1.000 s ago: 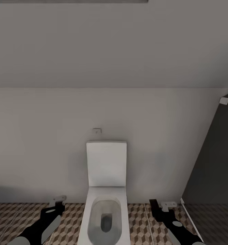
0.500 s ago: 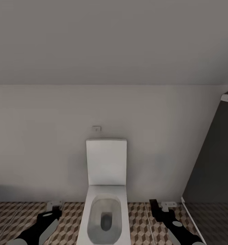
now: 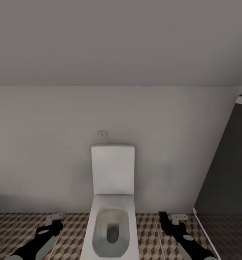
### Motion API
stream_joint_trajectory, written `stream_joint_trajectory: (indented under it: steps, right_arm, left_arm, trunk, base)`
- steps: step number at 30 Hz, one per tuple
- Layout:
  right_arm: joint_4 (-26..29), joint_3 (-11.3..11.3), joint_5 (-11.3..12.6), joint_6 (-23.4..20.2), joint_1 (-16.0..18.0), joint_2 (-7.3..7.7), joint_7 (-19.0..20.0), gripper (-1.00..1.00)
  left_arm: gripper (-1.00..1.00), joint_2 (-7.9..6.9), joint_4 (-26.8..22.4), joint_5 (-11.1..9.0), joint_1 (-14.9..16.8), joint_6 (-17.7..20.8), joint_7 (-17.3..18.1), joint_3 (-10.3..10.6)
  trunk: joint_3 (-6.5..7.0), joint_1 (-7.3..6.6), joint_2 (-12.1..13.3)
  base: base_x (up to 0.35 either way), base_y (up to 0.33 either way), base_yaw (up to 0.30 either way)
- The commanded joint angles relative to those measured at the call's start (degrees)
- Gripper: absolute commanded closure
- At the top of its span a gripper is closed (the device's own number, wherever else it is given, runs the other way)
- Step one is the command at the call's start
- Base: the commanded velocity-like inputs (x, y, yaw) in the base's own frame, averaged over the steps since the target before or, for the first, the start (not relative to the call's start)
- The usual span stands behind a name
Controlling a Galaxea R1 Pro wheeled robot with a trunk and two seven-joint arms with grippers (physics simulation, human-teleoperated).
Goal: Take the four mousetraps from the cabinet in the bathroom and place them on the bathroom floor. Make sure all four end up on the same floor surface, and ensure that at least two of them are either under or directly next to the same bathroom sink.
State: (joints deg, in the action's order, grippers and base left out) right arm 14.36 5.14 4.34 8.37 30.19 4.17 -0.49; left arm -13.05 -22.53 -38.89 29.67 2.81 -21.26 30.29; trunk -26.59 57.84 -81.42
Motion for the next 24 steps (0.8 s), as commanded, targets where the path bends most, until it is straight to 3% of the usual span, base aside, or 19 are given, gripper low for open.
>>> stream_joint_trajectory:
  steps: [1, 24]
  right_arm:
    - [-0.08, 0.43, 0.78, 0.19, 0.05, 0.04, 0.05, 1.00]
    - [-4.27, 0.56, 0.34, -0.03, 0.05, -0.31, -1.95, 1.00]
  left_arm:
    - [1.00, -0.08, -0.10, -0.22, 0.04, 0.03, -0.51, 0.48]
    - [1.00, -0.26, -0.67, -0.31, 0.04, -0.87, -4.21, 0.39]
  trunk:
    - [-0.25, 0.22, -0.45]
    - [-4.38, 5.28, -9.68]
  base:
    - [0.000, 0.000, 0.000]
    - [0.000, 0.000, 0.000]
